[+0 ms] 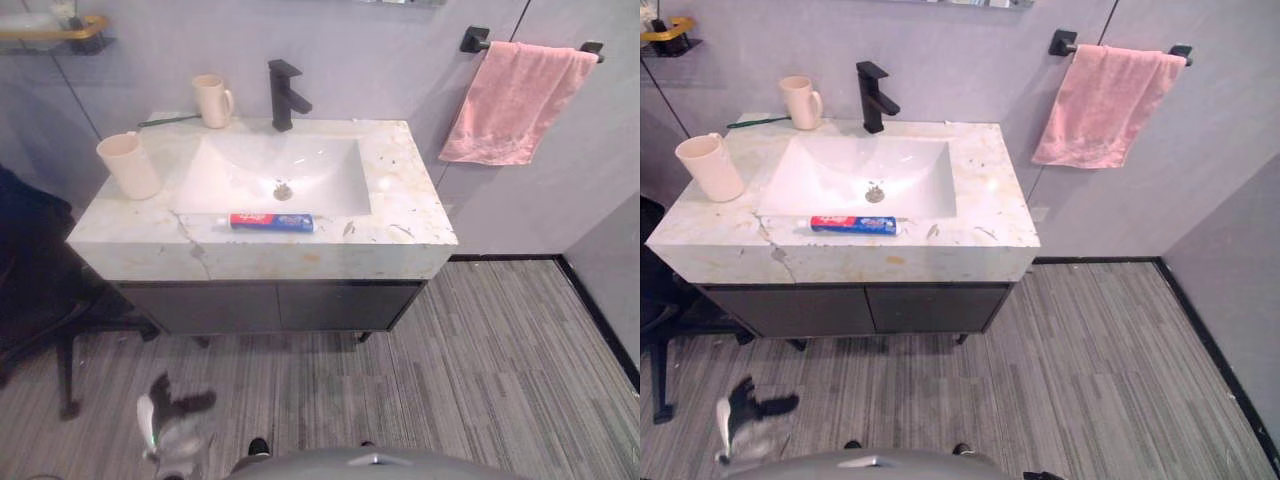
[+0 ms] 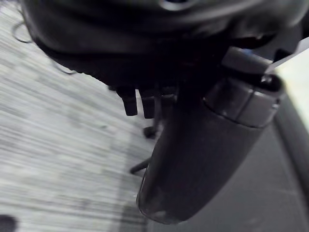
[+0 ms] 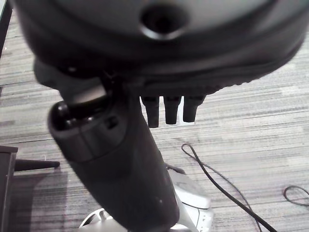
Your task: Organize the bathroom.
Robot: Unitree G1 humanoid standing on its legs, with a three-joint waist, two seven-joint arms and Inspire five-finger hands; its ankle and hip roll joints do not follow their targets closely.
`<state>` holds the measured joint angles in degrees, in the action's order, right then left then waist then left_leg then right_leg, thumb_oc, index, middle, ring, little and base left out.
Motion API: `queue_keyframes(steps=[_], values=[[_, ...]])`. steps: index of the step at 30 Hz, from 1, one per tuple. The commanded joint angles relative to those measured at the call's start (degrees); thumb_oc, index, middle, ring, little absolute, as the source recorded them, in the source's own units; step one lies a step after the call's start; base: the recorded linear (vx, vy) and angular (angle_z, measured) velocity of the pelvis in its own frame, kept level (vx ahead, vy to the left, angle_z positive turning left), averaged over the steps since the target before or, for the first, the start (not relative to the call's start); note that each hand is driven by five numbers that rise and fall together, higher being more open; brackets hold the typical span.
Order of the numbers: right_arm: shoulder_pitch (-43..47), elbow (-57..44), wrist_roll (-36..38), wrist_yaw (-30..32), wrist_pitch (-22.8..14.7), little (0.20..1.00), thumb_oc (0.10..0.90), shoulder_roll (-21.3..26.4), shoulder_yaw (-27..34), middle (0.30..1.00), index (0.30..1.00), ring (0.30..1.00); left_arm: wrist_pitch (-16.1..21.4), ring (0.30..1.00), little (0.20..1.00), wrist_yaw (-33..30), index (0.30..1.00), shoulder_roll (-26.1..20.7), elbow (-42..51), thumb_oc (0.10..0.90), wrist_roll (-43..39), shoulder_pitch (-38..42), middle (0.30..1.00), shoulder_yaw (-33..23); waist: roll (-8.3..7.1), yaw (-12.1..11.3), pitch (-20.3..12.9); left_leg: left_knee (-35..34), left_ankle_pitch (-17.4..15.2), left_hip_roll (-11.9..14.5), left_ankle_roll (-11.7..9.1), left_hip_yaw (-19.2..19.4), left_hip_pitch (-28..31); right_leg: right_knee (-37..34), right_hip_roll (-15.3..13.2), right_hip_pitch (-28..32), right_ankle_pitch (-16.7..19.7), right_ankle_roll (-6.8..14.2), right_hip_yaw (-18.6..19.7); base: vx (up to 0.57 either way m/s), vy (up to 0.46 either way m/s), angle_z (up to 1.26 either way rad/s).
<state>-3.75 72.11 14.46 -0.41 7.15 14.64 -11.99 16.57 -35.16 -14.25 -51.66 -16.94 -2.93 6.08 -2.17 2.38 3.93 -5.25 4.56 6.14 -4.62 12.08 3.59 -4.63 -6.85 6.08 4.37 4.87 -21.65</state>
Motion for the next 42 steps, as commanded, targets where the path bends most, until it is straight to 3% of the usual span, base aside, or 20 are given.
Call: queue_keyframes(steps=[1,2,3,4,6,9,14,17,22,26,27,29,31,37,42], values=[[5.41,-0.66,2.30,0.03,0.26,0.900,0.800,-0.16,-0.09,0.900,0.900,0.900,1.74,0.900,0.900,-9.56,0.900,-6.59,13.84,0.800,11.51,6.72,0.900,0.48,2.09,-1.48,0.83,0.25,-5.18,-1.73,0.68,1.34,2.31,2.21,-0.84,-0.88,-3.78,3.93,2.09,0.00,0.000,0.00],[5.40,-0.74,2.51,0.05,0.47,0.900,0.800,0.07,0.00,0.900,0.900,0.900,-2.99,0.900,0.900,-11.84,0.900,-9.50,21.18,0.800,13.53,6.70,0.900,0.36,2.14,-1.88,1.06,0.25,-5.36,-1.75,0.71,1.14,2.55,2.21,-0.81,-0.48,-3.98,3.96,2.05,0.00,0.000,0.00],[5.35,-0.76,2.81,0.04,0.53,0.900,0.800,0.15,0.14,0.900,0.900,0.900,-5.27,0.900,0.900,-12.72,0.900,-11.38,25.74,0.800,14.99,6.72,0.900,-0.04,2.12,-2.23,0.91,0.25,-5.19,-1.79,0.72,0.97,2.17,2.21,-0.84,-0.72,-3.87,3.97,1.97,-0.01,-0.012,0.04],[5.34,-0.76,2.84,0.04,0.54,0.900,0.800,0.13,0.13,0.900,0.900,0.900,-5.36,0.900,0.900,-12.93,0.900,-11.51,26.18,0.800,15.58,6.60,0.900,-0.11,2.08,-2.23,0.89,0.25,-5.18,-1.80,0.72,0.94,2.16,2.21,-0.84,-0.73,-3.88,3.97,1.96,-0.01,-0.019,0.04],[5.07,-0.58,3.41,-0.07,0.46,0.900,0.800,0.23,0.54,0.900,0.900,0.900,-8.43,0.900,0.900,-15.30,0.900,-16.27,37.56,0.800,23.00,6.68,0.900,-1.86,1.92,-3.03,0.91,0.25,-5.41,-1.86,0.77,0.69,2.11,2.09,-0.85,-0.42,-4.07,4.01,1.53,0.00,-0.029,0.01],[4.61,-0.03,4.05,-0.19,-0.02,0.900,0.800,-0.14,0.98,0.900,0.900,0.900,-8.59,0.900,0.900,-16.62,0.900,-19.25,48.46,0.800,30.52,6.28,0.900,-4.03,1.56,-3.83,0.85,0.25,-5.72,-1.81,0.70,0.40,2.32,1.90,-0.89,0.17,-4.25,4.07,0.82,0.01,-0.063,0.07],[4.58,0.80,4.49,-0.36,-0.91,0.900,0.800,-0.64,0.97,0.900,0.900,0.900,-8.82,0.900,0.900,-12.07,0.900,-20.17,54.97,0.800,34.64,6.24,0.900,-4.36,1.35,-4.12,0.58,0.25,-5.96,-1.70,0.57,0.49,2.70,1.46,-0.71,0.84,-4.39,4.01,0.55,0.01,-0.033,0.13],[4.99,1.56,4.45,-0.57,-1.21,0.900,0.800,-0.58,0.40,0.900,0.900,0.900,-12.27,0.900,0.900,-3.97,0.900,-23.29,59.79,0.800,37.22,8.26,0.900,-2.86,1.59,-3.92,0.37,0.25,-6.04,-1.53,0.44,0.96,2.94,1.05,-0.68,1.19,-4.39,4.18,0.53,0.00,0.000,0.00],[5.25,1.58,3.22,-0.49,-0.90,0.900,0.800,0.11,0.01,0.900,0.900,0.900,-20.73,0.900,0.900,9.65,0.900,-31.26,62.50,0.800,34.05,14.05,0.900,-0.11,2.69,-2.81,0.13,0.25,-5.92,-1.40,0.40,1.73,3.27,0.69,-0.74,1.40,-4.19,4.76,0.62,0.00,0.000,0.00],[5.07,1.54,1.57,-0.78,-0.48,0.900,0.800,0.79,0.07,0.900,0.900,0.900,-23.04,0.900,0.900,17.85,0.900,-37.60,63.68,0.800,29.31,19.00,0.900,0.15,3.38,-2.13,-0.22,0.25,-5.85,-1.50,0.42,2.20,3.38,0.49,-0.89,1.42,-4.03,5.19,0.46,0.00,0.005,-0.01],[5.07,1.81,0.64,-1.06,-0.35,0.900,0.800,1.13,0.19,0.900,0.900,0.900,-24.12,0.900,0.900,23.75,0.900,-40.97,63.22,0.800,27.29,21.83,0.900,0.22,3.79,-1.82,-0.48,0.25,-5.87,-1.57,0.47,2.36,3.49,0.50,-0.92,1.43,-4.01,5.36,0.42,0.00,0.000,0.00],[5.17,1.91,0.44,-1.02,-0.24,0.900,0.800,1.25,0.00,0.900,0.900,0.900,-24.58,0.900,0.900,25.72,0.900,-42.92,62.90,0.800,25.27,23.40,0.900,0.39,4.00,-1.67,-0.59,0.25,-5.86,-1.63,0.46,2.41,3.55,0.48,-0.92,1.46,-4.00,5.41,0.47,0.00,0.000,0.00],[5.52,1.73,-0.03,-1.13,0.48,0.900,0.800,1.60,-0.26,0.900,0.900,0.900,-25.05,0.900,0.900,33.83,0.900,-47.19,61.30,0.800,18.38,27.47,0.900,1.23,4.43,-1.26,-0.96,0.25,-5.88,-1.78,0.48,2.69,3.74,0.45,-0.81,1.48,-4.02,5.51,0.72,0.00,0.000,0.00],[6.27,1.84,-1.89,-1.70,1.29,0.900,0.800,2.90,-1.66,0.900,0.900,0.900,-24.13,0.900,0.900,41.81,0.900,-55.39,55.10,0.800,10.64,38.13,0.900,5.73,5.42,-0.44,-1.60,0.25,-5.90,-2.04,0.55,3.22,4.18,0.41,-0.49,1.59,-4.01,5.70,1.36,0.01,-0.001,0.00],[6.75,2.32,-2.62,-2.20,2.72,0.900,0.800,3.87,-2.09,0.900,0.900,0.900,-22.63,0.900,0.900,50.87,0.900,-60.78,47.77,0.800,4.97,50.66,0.900,13.77,6.04,0.07,-2.20,0.25,-6.11,-2.27,0.67,3.60,4.50,0.32,-0.14,1.62,-4.00,5.86,1.97,0.02,-0.011,0.00]])
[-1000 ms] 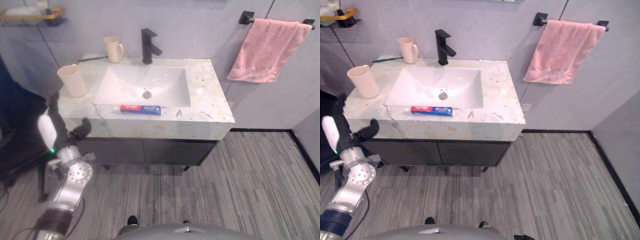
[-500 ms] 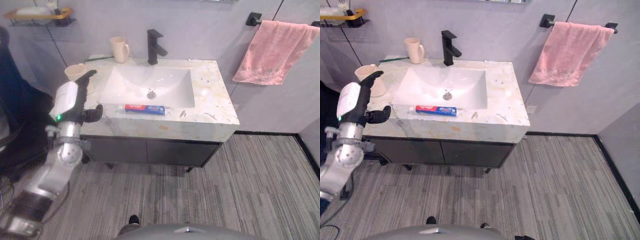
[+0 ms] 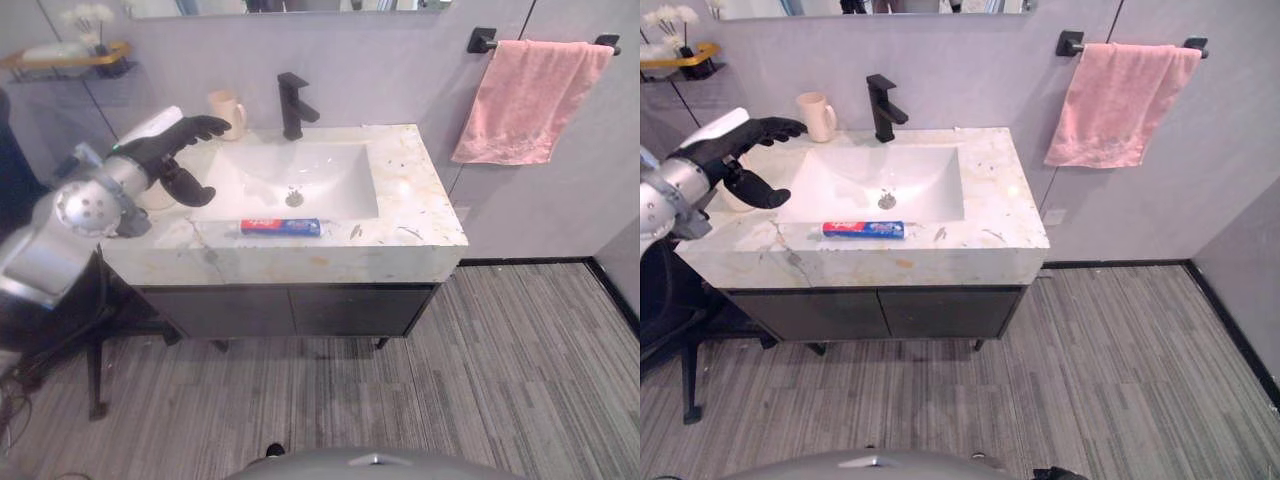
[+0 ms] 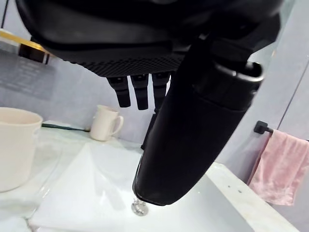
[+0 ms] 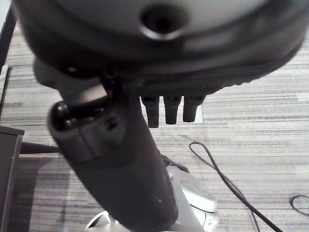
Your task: Organize the bathroom.
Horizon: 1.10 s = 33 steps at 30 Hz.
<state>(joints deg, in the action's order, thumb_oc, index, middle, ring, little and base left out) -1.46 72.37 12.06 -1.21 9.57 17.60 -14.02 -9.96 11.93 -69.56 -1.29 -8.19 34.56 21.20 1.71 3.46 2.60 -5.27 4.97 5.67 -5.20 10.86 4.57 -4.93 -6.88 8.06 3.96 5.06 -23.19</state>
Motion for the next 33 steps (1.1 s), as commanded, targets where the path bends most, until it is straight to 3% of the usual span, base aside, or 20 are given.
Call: queue_keyframes(steps=[1,8,11,16,21,23,28,32,33], values=[[4.47,2.17,-0.29,-1.41,0.28,0.900,0.800,0.91,-0.07,0.900,0.900,0.900,3.93,0.900,0.900,4.62,0.900,-5.81,-2.95,0.800,-4.18,13.93,0.900,-0.84,2.24,-1.01,-0.89,0.27,-6.53,-1.83,1.25,4.82,3.53,0.61,-0.08,-0.36,-3.57,5.69,3.55,0.00,0.000,0.00],[4.74,2.73,-0.16,-1.67,0.35,0.900,0.800,0.78,-0.41,0.900,0.900,0.900,1.38,0.900,0.900,17.99,0.900,-7.32,-7.10,0.800,-7.69,21.18,0.900,6.14,2.93,-0.80,-1.07,0.27,-6.71,-2.08,1.61,5.10,3.97,0.85,0.23,-0.27,-3.84,5.68,3.86,0.00,-0.005,-0.01],[5.00,2.59,-0.08,-1.80,0.86,0.900,0.800,0.85,-0.55,0.900,0.900,0.900,1.76,0.900,0.900,20.62,0.900,-7.06,-9.00,0.800,-8.77,21.87,0.900,8.13,3.02,-0.82,-1.17,0.27,-6.77,-2.12,1.76,5.22,4.09,0.96,0.38,-0.21,-4.05,5.56,3.96,0.00,-0.005,-0.01],[5.21,2.67,-0.02,-1.97,1.09,0.900,0.800,0.88,-0.46,0.900,0.900,0.900,2.67,0.900,0.900,21.06,0.900,-6.18,-11.07,0.800,-5.26,20.63,0.900,8.83,3.11,-0.86,-1.44,0.27,-6.91,-2.14,1.95,5.42,4.33,1.12,0.60,-0.09,-4.37,5.40,4.02,0.00,-0.003,-0.01],[5.44,2.52,0.27,-1.93,1.55,0.900,0.800,0.84,-0.59,0.900,0.900,0.900,8.38,0.900,0.900,20.48,0.900,-5.30,-13.30,0.800,2.68,16.81,0.900,7.39,3.09,-0.94,-1.59,0.27,-7.04,-2.15,2.07,5.44,4.59,1.28,0.80,0.07,-4.76,5.16,4.02,0.01,-0.002,-0.02],[5.35,2.55,0.14,-1.92,1.58,0.900,0.800,0.83,-0.68,0.900,0.900,0.900,8.81,0.900,0.900,20.31,0.900,-5.21,-13.30,0.800,2.99,16.12,0.900,7.32,3.08,-0.87,-1.64,0.27,-7.10,-2.16,2.11,5.45,4.61,1.23,0.85,0.15,-4.85,5.12,4.10,0.02,-0.004,-0.05],[5.00,2.71,0.31,-1.86,1.27,0.900,0.800,0.79,-0.51,0.900,0.900,0.900,4.66,0.900,0.900,20.82,0.900,-3.96,-10.50,0.800,5.05,16.13,0.900,7.03,2.95,-0.47,-1.63,0.27,-7.11,-2.07,2.05,5.71,4.67,1.29,1.06,0.09,-4.92,5.04,4.18,0.01,-0.002,-0.01],[4.32,2.77,0.53,-1.74,0.94,0.900,0.800,0.64,-0.22,0.900,0.900,0.900,-2.69,0.900,0.900,21.09,0.900,-2.85,-6.14,0.800,5.97,18.41,0.900,7.80,2.91,0.07,-1.47,0.27,-7.03,-2.00,1.95,5.76,4.59,1.41,1.18,-0.03,-5.04,5.00,4.22,0.00,0.000,0.00],[4.27,2.77,0.48,-1.74,0.89,0.900,0.800,0.62,-0.17,0.900,0.900,0.900,-3.05,0.900,0.900,21.17,0.900,-2.83,-5.93,0.800,6.04,18.54,0.900,7.78,2.91,0.09,-1.47,0.27,-7.04,-2.00,1.96,5.78,4.58,1.40,1.20,-0.03,-5.05,4.99,4.24,0.00,0.000,0.00]])
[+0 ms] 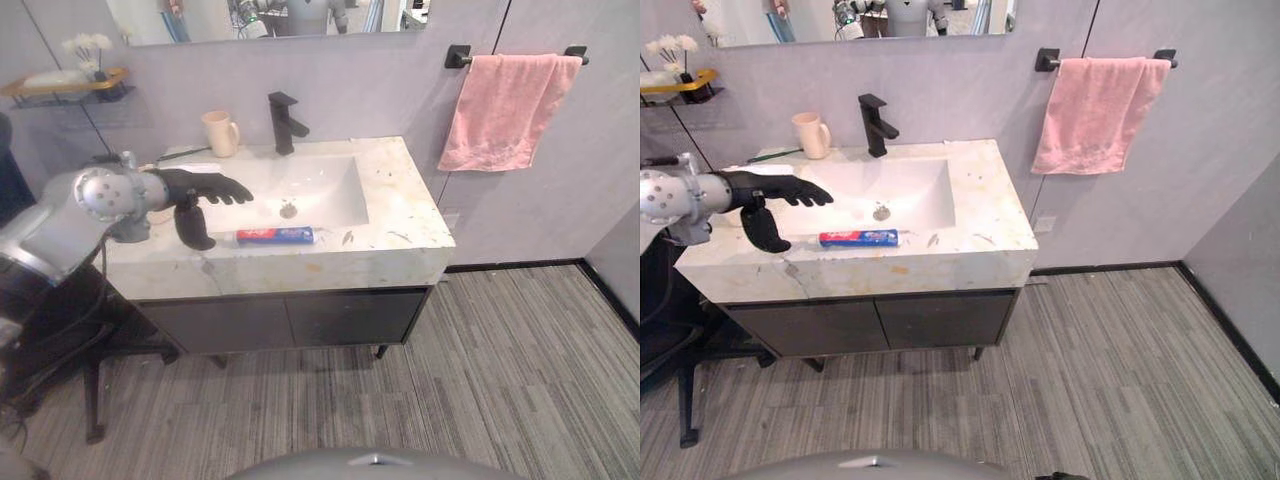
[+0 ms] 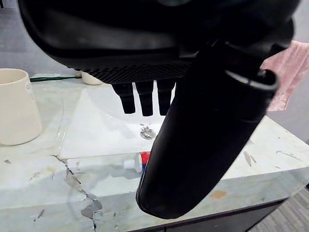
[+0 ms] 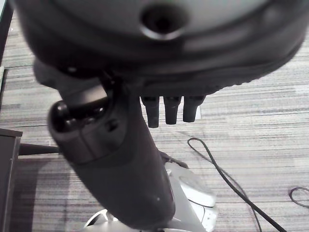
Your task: Organize the bathroom.
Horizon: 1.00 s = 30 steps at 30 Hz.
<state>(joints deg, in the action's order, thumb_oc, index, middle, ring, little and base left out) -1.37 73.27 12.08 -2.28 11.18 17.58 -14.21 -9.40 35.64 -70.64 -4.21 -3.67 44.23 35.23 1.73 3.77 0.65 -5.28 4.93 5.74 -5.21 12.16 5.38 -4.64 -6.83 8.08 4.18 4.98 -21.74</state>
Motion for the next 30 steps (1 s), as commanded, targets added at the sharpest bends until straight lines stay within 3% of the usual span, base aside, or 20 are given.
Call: queue_keyframes(steps=[1,5,12,16,24,30], values=[[3.89,1.94,0.46,-0.58,-0.94,0.900,0.800,0.63,0.25,0.900,0.900,0.900,-5.55,0.900,0.900,-1.69,0.900,-1.79,-1.94,0.800,1.69,9.70,0.900,-6.05,2.91,-0.02,0.55,0.28,-6.96,-2.02,1.98,4.59,3.72,1.07,1.24,-0.06,-5.28,5.07,2.92,0.00,0.000,0.00],[3.47,1.91,0.64,-0.51,-1.21,0.900,0.800,0.85,0.80,0.900,0.900,0.900,-8.60,0.900,0.900,-0.29,0.900,-2.13,-1.02,0.800,2.57,11.25,0.900,-5.38,2.96,0.30,0.78,0.28,-6.76,-1.99,1.94,4.74,3.64,1.19,1.35,-0.24,-5.28,5.07,3.11,0.00,0.004,-0.02],[2.75,1.69,1.08,-0.38,-1.31,0.900,0.800,1.18,1.13,0.900,0.900,0.900,-9.39,0.900,0.900,-0.13,0.900,-2.78,-1.92,0.800,2.81,13.23,0.900,-4.39,2.91,0.56,1.28,0.35,-6.87,-2.04,1.93,4.85,3.88,0.89,1.47,0.22,-5.29,5.18,3.02,0.00,0.001,-0.01],[2.11,1.27,1.69,-0.16,-1.27,0.900,0.800,1.11,1.11,0.900,0.900,0.900,-9.01,0.900,0.900,-6.38,0.900,-2.72,-4.69,0.800,2.63,14.01,0.900,-5.00,2.73,0.68,1.39,0.31,-6.92,-2.09,1.96,4.83,3.94,0.74,1.58,0.25,-5.20,5.18,3.00,0.00,0.000,0.00],[1.95,0.33,1.47,-0.15,-0.79,0.900,0.800,1.04,0.85,0.900,0.900,0.900,-10.43,0.900,0.900,-1.09,0.900,-0.71,-7.09,0.800,0.95,13.17,0.900,-4.75,2.52,1.17,1.49,0.28,-6.74,-2.05,2.00,5.22,3.53,0.78,1.65,-0.45,-4.94,5.14,3.37,0.00,0.000,0.00],[2.31,0.05,1.55,-0.45,-0.55,0.900,0.800,1.24,0.71,0.900,0.900,0.900,-10.96,0.900,0.900,-2.07,0.900,0.98,-5.56,0.800,2.19,11.29,0.900,-4.55,2.63,1.36,1.98,0.34,-6.96,-2.20,2.17,5.42,3.76,0.92,1.63,-0.26,-5.18,5.11,3.24,0.00,0.000,0.00]])
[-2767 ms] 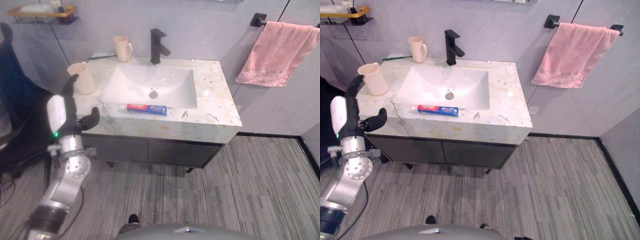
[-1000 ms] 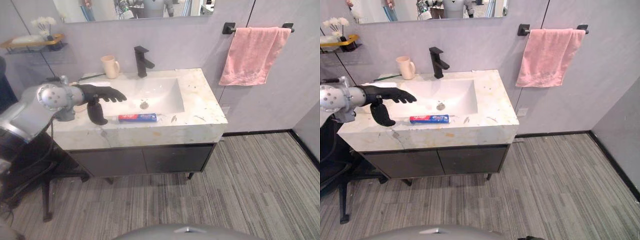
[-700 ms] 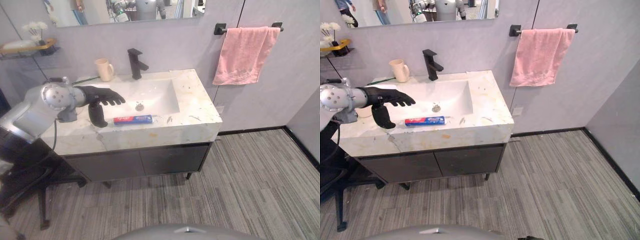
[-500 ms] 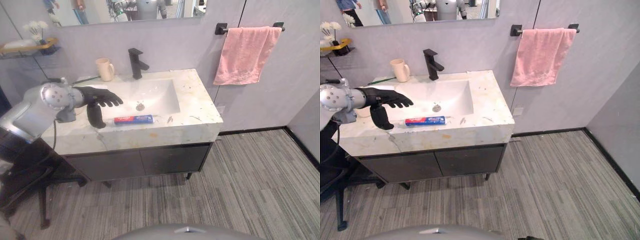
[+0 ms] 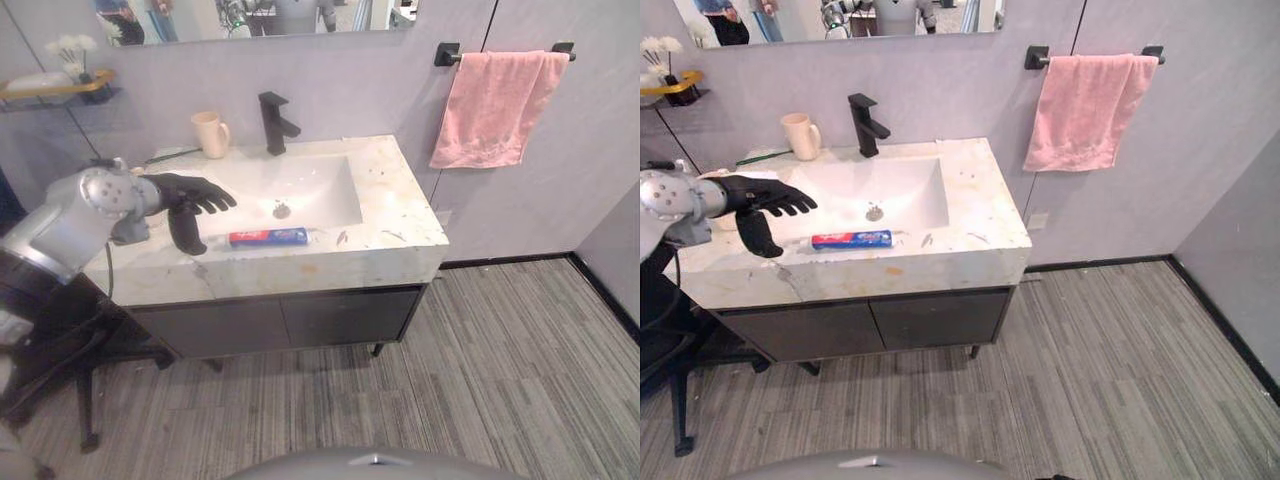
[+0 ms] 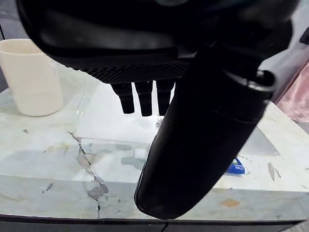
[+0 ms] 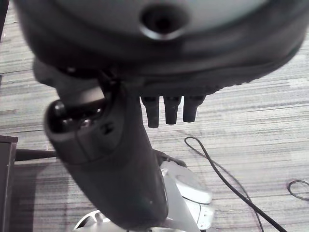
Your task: Organize the bathroom.
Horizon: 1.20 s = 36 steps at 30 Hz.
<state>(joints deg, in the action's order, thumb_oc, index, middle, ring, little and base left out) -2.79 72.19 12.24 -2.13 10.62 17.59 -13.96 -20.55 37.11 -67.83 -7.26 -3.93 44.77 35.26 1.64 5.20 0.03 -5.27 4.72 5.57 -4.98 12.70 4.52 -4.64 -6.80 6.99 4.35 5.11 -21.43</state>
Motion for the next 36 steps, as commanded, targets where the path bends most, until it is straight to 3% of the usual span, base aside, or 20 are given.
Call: queue_keyframes(steps=[1,6,11,22,36], values=[[3.72,1.00,1.54,-0.52,0.21,0.900,0.800,1.06,0.25,0.900,0.900,0.900,0.05,0.900,0.900,-4.05,0.900,-1.29,-2.57,0.800,2.77,10.52,0.900,-4.66,2.69,-0.01,2.60,0.35,-6.78,-2.10,2.00,4.89,4.61,0.92,1.62,0.86,-5.39,4.96,2.95,0.00,0.000,0.00],[3.54,1.06,1.68,-0.49,0.03,0.900,0.800,0.64,0.09,0.900,0.900,0.900,-1.07,0.900,0.900,-4.71,0.900,0.14,-3.07,0.800,2.75,9.69,0.900,-4.83,2.63,0.28,2.53,0.34,-6.54,-2.03,2.02,5.30,4.42,1.14,1.66,0.49,-5.38,4.84,3.03,0.00,0.000,0.00],[3.25,0.90,1.87,-0.24,-0.03,0.900,0.800,0.33,0.18,0.900,0.900,0.900,0.18,0.900,0.900,-6.64,0.900,2.45,-3.36,0.800,6.62,6.87,0.900,-5.95,2.44,0.50,3.00,0.55,-6.86,-2.12,2.17,5.41,4.49,1.14,1.71,0.67,-5.59,4.76,3.04,0.00,0.000,-0.03],[2.84,0.54,2.25,-0.05,0.19,0.900,0.800,0.09,-0.02,0.900,0.900,0.900,-0.97,0.900,0.900,-9.83,0.900,7.37,-1.52,0.800,13.22,-0.37,0.900,-8.83,1.78,0.41,3.57,0.76,-6.97,-2.17,2.30,5.60,4.21,1.11,1.66,0.61,-5.78,4.44,2.67,0.00,0.001,-0.01],[2.83,0.65,3.20,0.01,-0.24,0.900,0.800,-0.08,0.61,0.900,0.900,0.900,0.16,0.900,0.900,-8.97,0.900,8.41,-0.90,0.800,18.42,-1.94,0.900,-8.35,1.74,0.52,3.69,0.93,-6.91,-2.30,2.23,5.99,4.01,1.12,1.60,0.62,-5.78,4.34,2.41,0.00,0.000,0.00]])
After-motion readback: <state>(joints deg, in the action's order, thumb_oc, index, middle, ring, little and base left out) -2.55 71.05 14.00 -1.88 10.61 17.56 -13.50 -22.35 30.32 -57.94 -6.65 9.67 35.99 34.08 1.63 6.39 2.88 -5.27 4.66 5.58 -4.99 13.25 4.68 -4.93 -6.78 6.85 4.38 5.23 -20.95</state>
